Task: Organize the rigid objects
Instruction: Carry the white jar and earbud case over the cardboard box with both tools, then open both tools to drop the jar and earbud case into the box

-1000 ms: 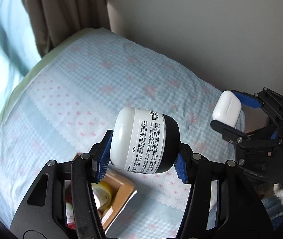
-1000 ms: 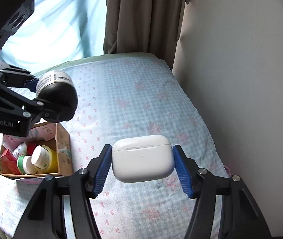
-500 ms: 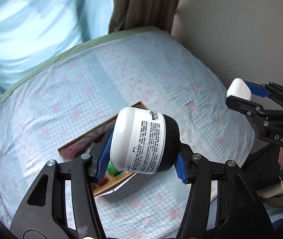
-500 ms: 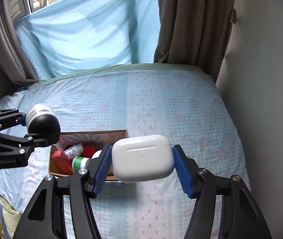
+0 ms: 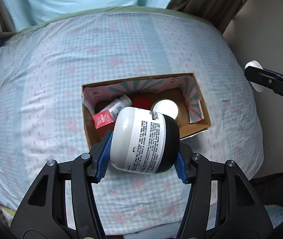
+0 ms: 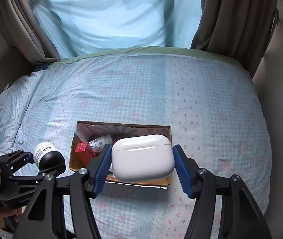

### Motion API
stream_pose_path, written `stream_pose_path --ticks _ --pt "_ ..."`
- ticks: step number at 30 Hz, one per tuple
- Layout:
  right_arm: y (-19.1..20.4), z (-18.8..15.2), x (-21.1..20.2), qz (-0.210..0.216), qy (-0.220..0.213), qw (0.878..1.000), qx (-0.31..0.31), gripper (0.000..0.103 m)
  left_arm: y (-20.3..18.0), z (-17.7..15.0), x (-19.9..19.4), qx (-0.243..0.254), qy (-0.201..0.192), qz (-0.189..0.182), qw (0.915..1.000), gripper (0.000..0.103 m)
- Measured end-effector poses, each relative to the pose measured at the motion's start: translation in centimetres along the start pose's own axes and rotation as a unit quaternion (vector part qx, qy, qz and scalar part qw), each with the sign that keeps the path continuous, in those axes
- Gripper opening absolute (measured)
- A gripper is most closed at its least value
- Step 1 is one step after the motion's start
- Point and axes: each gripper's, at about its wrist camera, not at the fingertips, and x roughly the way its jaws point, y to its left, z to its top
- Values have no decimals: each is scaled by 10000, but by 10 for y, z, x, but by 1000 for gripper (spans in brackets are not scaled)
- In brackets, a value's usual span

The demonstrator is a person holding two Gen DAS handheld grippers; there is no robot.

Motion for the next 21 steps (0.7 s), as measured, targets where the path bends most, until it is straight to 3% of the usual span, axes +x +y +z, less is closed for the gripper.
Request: stream_pose_path --ticks 5,12,21 --pt "-2 10 43 113 412 9991 75 57 17 0 36 -451 304 18 9985 51" --pt "-7 16 121 179 1159 9929 175 57 38 9 98 -836 1014 136 9912 51" --pt "-8 31 207 245 1718 9844 289 57 55 25 163 -1067 1604 239 9810 51"
